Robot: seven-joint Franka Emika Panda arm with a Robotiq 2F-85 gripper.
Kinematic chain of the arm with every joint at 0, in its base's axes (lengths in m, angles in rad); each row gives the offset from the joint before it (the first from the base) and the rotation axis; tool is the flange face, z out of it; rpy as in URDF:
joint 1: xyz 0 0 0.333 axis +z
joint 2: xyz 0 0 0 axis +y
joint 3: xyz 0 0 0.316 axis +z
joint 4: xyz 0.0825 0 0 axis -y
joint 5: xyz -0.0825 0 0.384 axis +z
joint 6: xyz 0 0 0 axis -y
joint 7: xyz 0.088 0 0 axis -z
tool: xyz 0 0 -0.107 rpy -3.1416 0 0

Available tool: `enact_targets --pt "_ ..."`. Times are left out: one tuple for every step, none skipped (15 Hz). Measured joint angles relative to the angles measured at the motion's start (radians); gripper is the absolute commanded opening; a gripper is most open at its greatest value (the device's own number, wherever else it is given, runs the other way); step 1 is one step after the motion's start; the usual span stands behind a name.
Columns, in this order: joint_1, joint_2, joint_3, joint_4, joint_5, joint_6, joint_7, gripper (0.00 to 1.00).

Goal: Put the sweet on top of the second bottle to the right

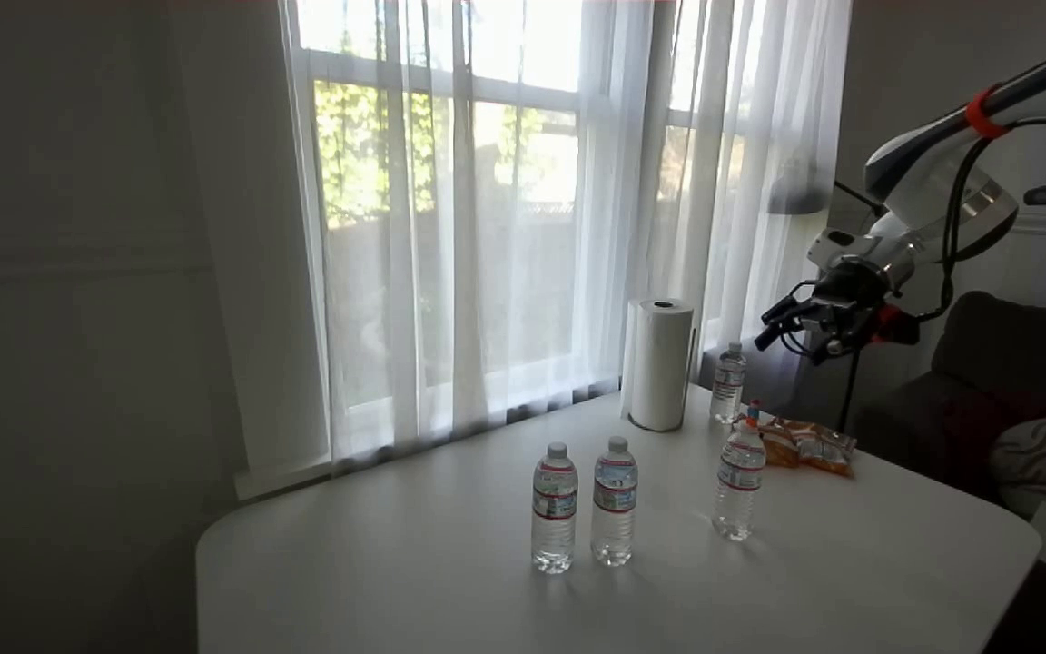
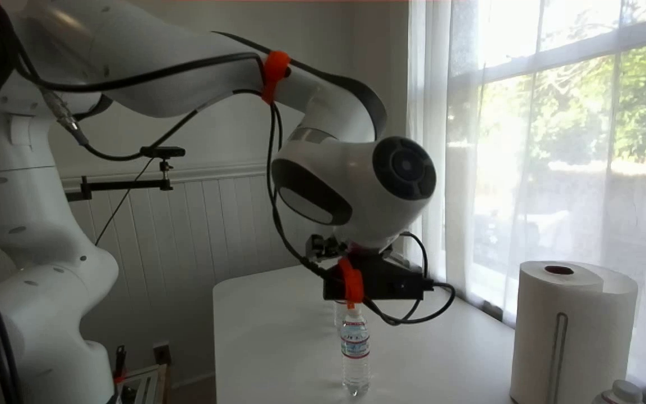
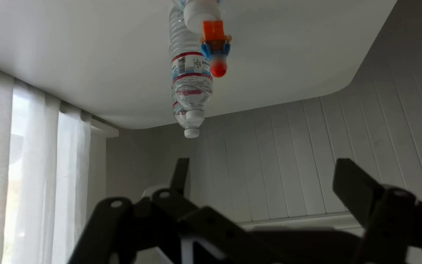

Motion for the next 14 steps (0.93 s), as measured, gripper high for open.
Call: enact_targets --pt "0.004 -0.025 0.012 0.0 -0.021 0.027 0.042 1.0" --pt "0.011 -0.049 0.024 -0.001 -0.042 0.066 0.09 1.0" --pt "0.016 -0.072 0.038 -0.001 -0.064 0.105 0.139 1.0" --pt "0.023 -0.093 0.052 -0.001 -0.093 0.136 0.19 1.0" --pt "0.029 -0.111 0.066 -0.001 -0.131 0.163 0.241 1.0" --pt "0.036 -0.126 0.078 -0.001 -0.175 0.184 0.29 1.0" --pt "0.043 -0.139 0.09 -0.001 -0.222 0.194 0.336 1.0" --pt "0.051 -0.148 0.099 -0.001 -0.264 0.196 0.377 1.0" --pt "0.061 -0.155 0.105 0.0 -0.302 0.196 0.414 1.0" --pt "0.071 -0.159 0.109 -0.001 -0.337 0.196 0.445 1.0" --pt "0.082 -0.161 0.111 0.0 -0.369 0.196 0.469 1.0" --pt "0.091 -0.162 0.113 0.0 -0.389 0.196 0.485 1.0" --pt "0.094 -0.162 0.114 0.0 -0.397 0.196 0.492 1.0" --pt "0.095 -0.162 0.114 0.0 -0.4 0.196 0.494 1.0"
